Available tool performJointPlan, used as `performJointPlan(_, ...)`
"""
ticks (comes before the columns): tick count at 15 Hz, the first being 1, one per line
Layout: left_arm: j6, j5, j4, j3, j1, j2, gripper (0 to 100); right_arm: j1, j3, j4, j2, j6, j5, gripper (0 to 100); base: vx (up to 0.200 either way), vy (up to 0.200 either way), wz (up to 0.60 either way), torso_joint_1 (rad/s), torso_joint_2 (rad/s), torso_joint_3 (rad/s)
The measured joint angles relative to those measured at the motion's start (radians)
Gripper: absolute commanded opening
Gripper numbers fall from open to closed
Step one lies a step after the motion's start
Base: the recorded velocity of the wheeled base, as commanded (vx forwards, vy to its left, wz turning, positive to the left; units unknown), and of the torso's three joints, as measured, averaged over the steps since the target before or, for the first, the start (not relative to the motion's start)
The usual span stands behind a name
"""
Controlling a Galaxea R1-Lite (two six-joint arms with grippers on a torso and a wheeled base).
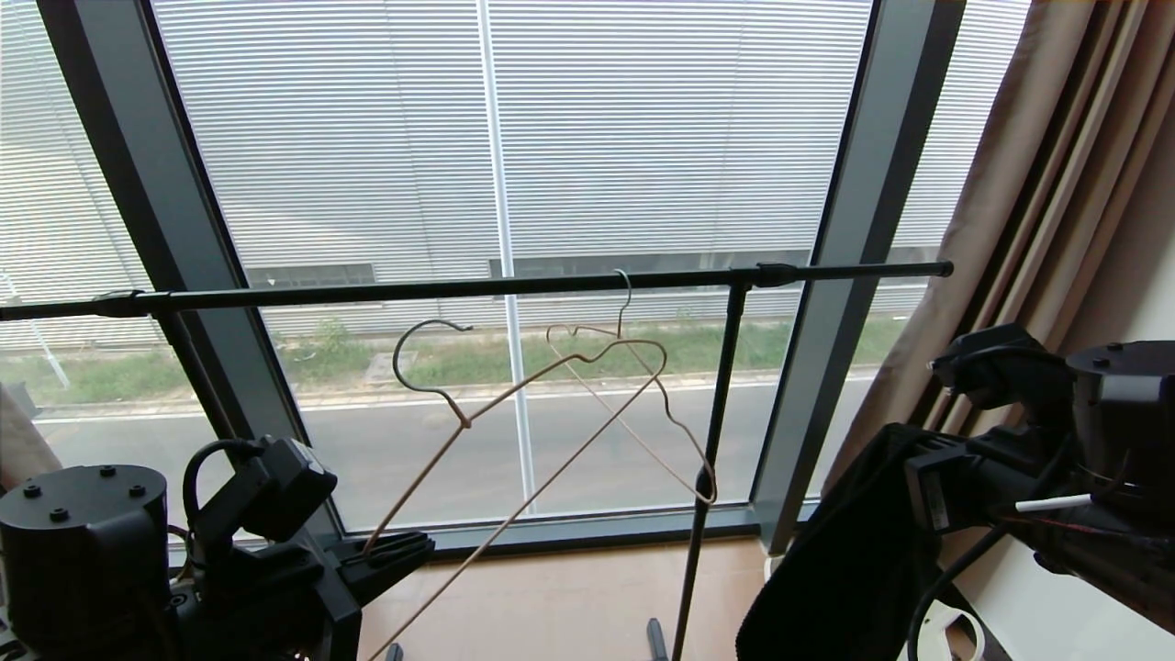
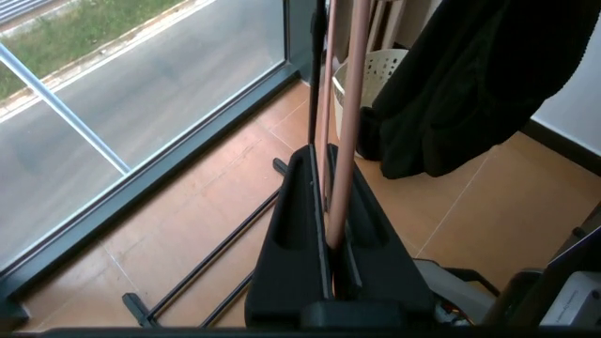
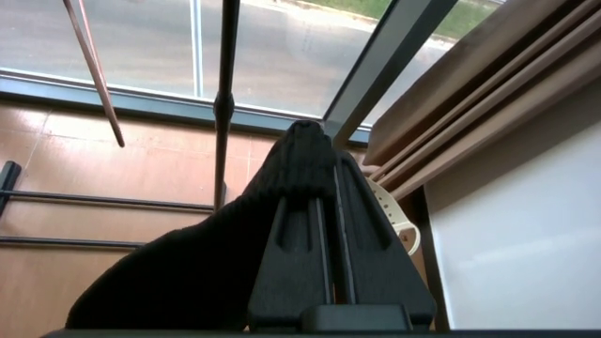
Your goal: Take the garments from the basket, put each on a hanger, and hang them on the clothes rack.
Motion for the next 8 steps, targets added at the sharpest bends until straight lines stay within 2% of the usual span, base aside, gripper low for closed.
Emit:
performJointPlan(4,0.000,0.000,0.000,0.000,-0.012,0.002,0,0.000,0.000,0.000,0.003,0.000,0.000,0,-0.200,0.000,0.00,0.000,0.00,-0.002)
performJointPlan(8,0.003,-0.001,0.000,0.003,-0.020,0.000,0,0.000,0.000,0.000,0.004,-0.001,-0.001,0,0.000,0.000,0.00,0.000,0.00,0.000)
